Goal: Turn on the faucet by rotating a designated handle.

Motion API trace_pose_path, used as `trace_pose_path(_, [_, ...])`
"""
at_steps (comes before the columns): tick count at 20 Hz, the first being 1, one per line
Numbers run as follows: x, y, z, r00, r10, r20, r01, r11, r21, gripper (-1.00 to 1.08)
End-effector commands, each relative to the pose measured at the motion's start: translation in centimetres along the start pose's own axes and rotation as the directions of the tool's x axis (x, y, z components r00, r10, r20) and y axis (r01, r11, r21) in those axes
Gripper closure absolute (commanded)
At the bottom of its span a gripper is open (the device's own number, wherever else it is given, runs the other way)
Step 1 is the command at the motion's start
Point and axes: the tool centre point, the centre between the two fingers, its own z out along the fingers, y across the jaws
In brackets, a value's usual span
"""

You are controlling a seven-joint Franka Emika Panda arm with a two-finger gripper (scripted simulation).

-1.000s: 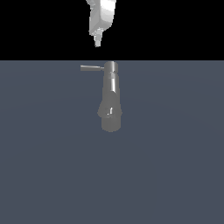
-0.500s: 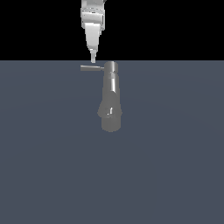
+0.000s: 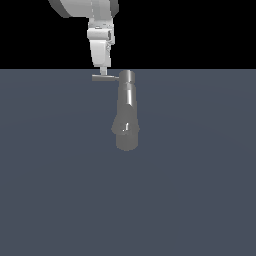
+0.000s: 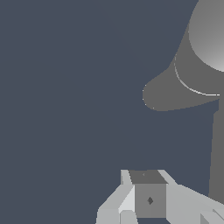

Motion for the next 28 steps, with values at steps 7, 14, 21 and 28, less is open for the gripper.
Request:
trace_pose_path(7, [-0.2, -0.2, 0.4, 1.0, 0.013, -0.006, -0.013, 1.0, -0.001, 1.08])
trace_pose_path(14, [-1.3, 0.7, 1.6, 1.0, 0.026, -0.017, -0.026, 0.999, -0.034, 1.08])
trace_pose_path(21, [-1.4, 0.9, 1.6, 1.0, 0.026, -0.017, -0.026, 0.999, -0.036, 1.08])
trace_pose_path(28, [-1.5, 2.5, 1.0, 1.0, 0.026, -0.017, -0.026, 0.999, -0.036, 1.08])
